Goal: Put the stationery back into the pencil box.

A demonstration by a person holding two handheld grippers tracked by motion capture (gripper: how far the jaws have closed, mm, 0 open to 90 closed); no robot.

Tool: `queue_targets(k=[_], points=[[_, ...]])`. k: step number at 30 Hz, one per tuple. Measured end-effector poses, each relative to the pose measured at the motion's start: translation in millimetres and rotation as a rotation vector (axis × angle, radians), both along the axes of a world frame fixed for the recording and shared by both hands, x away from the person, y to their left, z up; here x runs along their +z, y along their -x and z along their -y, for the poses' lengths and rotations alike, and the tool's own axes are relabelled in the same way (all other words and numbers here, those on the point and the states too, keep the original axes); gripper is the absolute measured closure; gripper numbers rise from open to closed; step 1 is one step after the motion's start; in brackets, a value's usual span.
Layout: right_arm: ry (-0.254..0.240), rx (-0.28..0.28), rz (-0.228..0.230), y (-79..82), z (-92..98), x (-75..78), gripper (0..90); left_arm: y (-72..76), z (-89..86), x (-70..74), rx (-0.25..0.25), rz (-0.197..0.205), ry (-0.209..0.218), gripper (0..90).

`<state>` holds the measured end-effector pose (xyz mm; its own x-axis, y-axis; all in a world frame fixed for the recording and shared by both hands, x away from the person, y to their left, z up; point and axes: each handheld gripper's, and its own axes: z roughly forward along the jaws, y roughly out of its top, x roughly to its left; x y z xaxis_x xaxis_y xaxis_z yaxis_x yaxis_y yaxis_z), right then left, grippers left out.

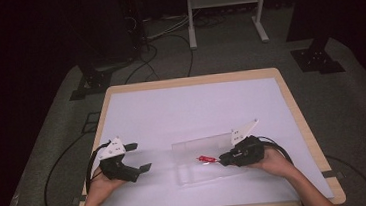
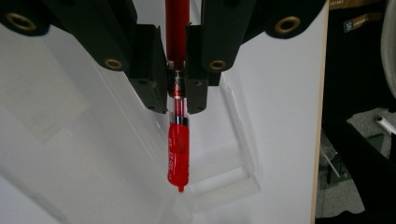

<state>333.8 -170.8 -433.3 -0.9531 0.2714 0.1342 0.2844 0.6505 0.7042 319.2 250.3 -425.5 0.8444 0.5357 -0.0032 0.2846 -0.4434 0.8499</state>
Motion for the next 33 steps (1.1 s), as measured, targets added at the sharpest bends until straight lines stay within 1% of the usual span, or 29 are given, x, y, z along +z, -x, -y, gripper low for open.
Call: queue_targets(k=[6,7,8,9,10,13,15,17,22,25,33], points=[[0.017,0.021,-0.010,-2.7,-5.0,-6.4,78.7,-0.3,0.6,-0.3,-0.001,-0.003,-0.004,7.7],[0.018,0.028,-0.004,-4.0,-5.2,-7.6,78.7,-0.3,0.7,-0.3,-0.001,-0.003,-0.004,7.7],[0.015,0.022,-0.016,-4.3,-6.0,-8.3,78.7,-0.2,0.6,-0.2,-0.001,-0.003,-0.004,7.7],[0.016,0.030,-0.016,-6.2,-6.0,-10.0,78.7,-0.1,0.5,-0.1,0.000,-0.003,-0.002,7.7],[0.019,0.028,-0.029,-7.0,-6.6,-11.6,78.7,-0.1,0.3,0.0,-0.001,-0.003,-0.002,7.7],[0.033,0.028,-0.041,-10.4,-8.0,-17.1,78.7,0.1,-0.2,0.0,0.001,-0.005,0.001,7.7],[0.038,0.027,-0.045,-11.4,-9.4,-19.4,78.7,-0.1,-0.4,-0.3,0.004,-0.006,0.004,7.7],[0.042,0.040,-0.045,-12.5,-10.5,-21.3,78.7,-0.2,-0.3,-0.2,0.002,-0.007,-0.001,7.7],[0.061,0.040,-0.052,-12.6,-12.3,-24.4,78.6,-0.4,0.2,-0.6,0.000,-0.014,0.001,7.7],[0.053,0.040,-0.056,-13.0,-12.6,-25.5,78.6,-0.3,0.7,-0.9,0.000,-0.017,0.001,7.7],[0.055,0.034,-0.061,-13.8,-12.0,-26.1,78.3,-1.0,1.4,-1.7,-0.001,-0.022,-0.001,7.7]])
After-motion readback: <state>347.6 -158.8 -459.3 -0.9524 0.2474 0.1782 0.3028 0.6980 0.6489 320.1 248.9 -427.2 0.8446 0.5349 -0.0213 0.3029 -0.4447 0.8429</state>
